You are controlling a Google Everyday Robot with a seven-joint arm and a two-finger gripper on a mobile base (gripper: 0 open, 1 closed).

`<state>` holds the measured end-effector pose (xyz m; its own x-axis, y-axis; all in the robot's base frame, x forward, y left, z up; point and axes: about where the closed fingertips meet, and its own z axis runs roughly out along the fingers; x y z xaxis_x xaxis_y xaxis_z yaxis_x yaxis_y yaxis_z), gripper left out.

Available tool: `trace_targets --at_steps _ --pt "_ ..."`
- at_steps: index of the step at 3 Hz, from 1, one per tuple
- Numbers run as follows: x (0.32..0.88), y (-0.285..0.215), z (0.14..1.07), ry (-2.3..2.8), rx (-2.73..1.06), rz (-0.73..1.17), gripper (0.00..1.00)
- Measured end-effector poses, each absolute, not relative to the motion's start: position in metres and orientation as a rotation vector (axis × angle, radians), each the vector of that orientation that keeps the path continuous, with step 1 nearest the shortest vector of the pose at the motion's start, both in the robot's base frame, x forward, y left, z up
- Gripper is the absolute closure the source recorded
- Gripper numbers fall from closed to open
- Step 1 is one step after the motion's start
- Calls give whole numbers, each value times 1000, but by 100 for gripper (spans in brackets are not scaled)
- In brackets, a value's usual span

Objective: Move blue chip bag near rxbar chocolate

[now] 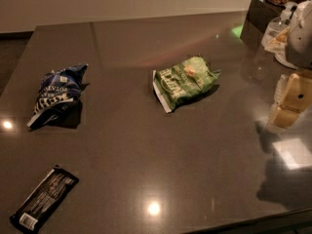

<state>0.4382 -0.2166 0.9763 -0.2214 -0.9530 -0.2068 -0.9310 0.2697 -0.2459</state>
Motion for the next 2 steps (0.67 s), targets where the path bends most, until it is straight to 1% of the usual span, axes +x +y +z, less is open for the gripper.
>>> trace_targets --at_steps 1,2 --pt "439 -216 978 2230 -1723 -98 0" --pt "469 -194 987 2177 -1664 -31 0"
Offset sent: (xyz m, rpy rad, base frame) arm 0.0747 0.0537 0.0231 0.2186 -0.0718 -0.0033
